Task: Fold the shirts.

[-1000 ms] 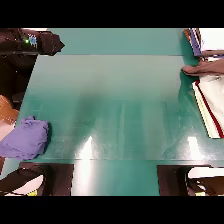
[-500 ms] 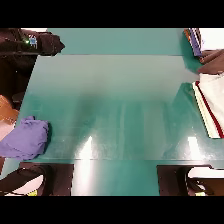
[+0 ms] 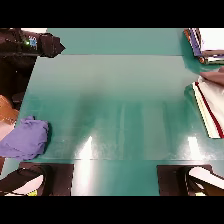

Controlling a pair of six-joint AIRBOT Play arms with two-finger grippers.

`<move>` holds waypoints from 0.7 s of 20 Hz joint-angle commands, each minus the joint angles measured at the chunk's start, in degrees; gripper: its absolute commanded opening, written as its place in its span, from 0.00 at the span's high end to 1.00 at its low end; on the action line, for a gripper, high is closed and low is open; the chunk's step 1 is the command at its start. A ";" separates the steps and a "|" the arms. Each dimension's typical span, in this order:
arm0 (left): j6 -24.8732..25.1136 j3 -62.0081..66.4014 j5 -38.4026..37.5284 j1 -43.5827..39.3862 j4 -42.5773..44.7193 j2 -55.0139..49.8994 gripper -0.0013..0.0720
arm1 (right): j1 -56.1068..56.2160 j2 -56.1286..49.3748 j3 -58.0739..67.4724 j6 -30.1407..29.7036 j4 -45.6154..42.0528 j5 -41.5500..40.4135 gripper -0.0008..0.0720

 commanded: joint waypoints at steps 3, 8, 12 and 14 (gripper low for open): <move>0.44 0.00 -0.07 -0.02 0.00 0.04 0.95 | -7.98 7.17 -15.91 0.07 -11.76 3.89 0.41; 0.42 0.00 -0.04 -0.02 0.00 0.04 0.95 | -11.21 7.50 -17.66 0.70 -4.31 6.08 0.16; 0.37 0.00 0.11 -0.02 0.04 0.04 0.95 | 0.11 7.50 -11.72 0.70 5.73 5.64 0.17; 0.35 0.00 -0.35 -0.02 0.02 0.04 0.95 | 9.68 7.50 -8.50 0.68 6.34 5.18 0.18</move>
